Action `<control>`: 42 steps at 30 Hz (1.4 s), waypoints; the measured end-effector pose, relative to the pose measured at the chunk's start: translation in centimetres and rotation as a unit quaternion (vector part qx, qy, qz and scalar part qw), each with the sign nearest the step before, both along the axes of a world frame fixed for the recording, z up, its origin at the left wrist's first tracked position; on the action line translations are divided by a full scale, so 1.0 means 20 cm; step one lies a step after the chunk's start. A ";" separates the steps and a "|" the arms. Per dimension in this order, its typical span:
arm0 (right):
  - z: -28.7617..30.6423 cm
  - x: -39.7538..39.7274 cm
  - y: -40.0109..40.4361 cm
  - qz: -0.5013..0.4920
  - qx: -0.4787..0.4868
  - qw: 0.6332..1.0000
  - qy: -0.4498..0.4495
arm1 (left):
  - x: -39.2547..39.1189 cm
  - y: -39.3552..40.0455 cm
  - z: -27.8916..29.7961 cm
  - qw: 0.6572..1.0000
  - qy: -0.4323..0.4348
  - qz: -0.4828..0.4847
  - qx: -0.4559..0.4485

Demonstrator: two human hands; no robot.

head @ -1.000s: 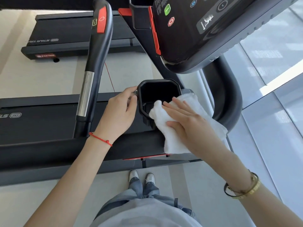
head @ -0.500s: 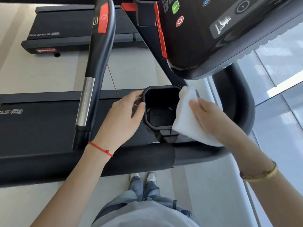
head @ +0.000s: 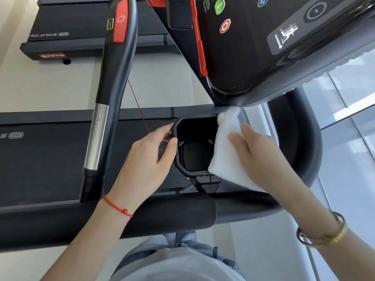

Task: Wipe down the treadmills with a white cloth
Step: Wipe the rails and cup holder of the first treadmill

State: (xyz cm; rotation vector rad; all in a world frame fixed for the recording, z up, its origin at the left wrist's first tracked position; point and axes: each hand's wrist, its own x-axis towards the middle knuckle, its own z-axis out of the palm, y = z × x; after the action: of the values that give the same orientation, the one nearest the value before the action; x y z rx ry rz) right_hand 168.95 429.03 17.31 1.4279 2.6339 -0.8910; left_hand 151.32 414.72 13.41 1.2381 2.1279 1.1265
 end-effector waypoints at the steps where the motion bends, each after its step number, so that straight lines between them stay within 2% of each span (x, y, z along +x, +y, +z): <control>1: 0.01 -0.03 0.01 0.020 0.025 0.999 -0.010 | 0.00 0.00 0.00 1.000 0.001 0.003 -0.003; 4: 0.02 -0.12 0.06 0.094 0.105 0.989 0.039 | 0.00 0.00 0.00 1.000 0.006 0.008 -0.010; 8: 0.03 -0.23 0.14 0.213 0.193 0.958 -0.011 | 0.00 0.00 0.01 1.000 0.008 0.010 -0.016; 14: 0.02 -0.41 0.11 0.344 0.151 0.926 0.038 | 0.00 -0.01 0.02 0.999 0.015 0.018 -0.035; 19: -0.01 -0.32 0.13 0.308 0.180 0.933 0.049 | -0.01 -0.01 0.01 0.999 0.017 0.020 -0.029; 23: -0.01 -0.17 0.17 0.260 0.184 0.948 0.014 | -0.01 -0.01 0.01 0.999 0.017 0.028 -0.021; 27: 0.00 -0.01 0.14 0.143 0.044 0.988 0.035 | 0.00 0.00 0.00 0.999 0.024 0.022 -0.012; 32: -0.04 0.14 0.04 0.068 -0.081 0.991 0.080 | 0.00 0.01 -0.01 0.999 0.045 0.019 -0.009; 38: -0.03 -0.05 0.10 0.077 -0.035 0.995 0.051 | 0.00 0.00 -0.01 0.998 0.063 0.014 -0.010; 42: -0.03 -0.03 0.08 0.092 -0.026 0.990 0.102 | 0.01 -0.01 0.00 0.998 0.060 0.011 -0.026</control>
State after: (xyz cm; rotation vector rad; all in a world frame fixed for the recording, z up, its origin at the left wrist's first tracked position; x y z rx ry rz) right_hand 168.35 430.72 16.68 1.1150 2.8039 -1.1284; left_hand 151.48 414.62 13.40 1.2911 2.2504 1.0221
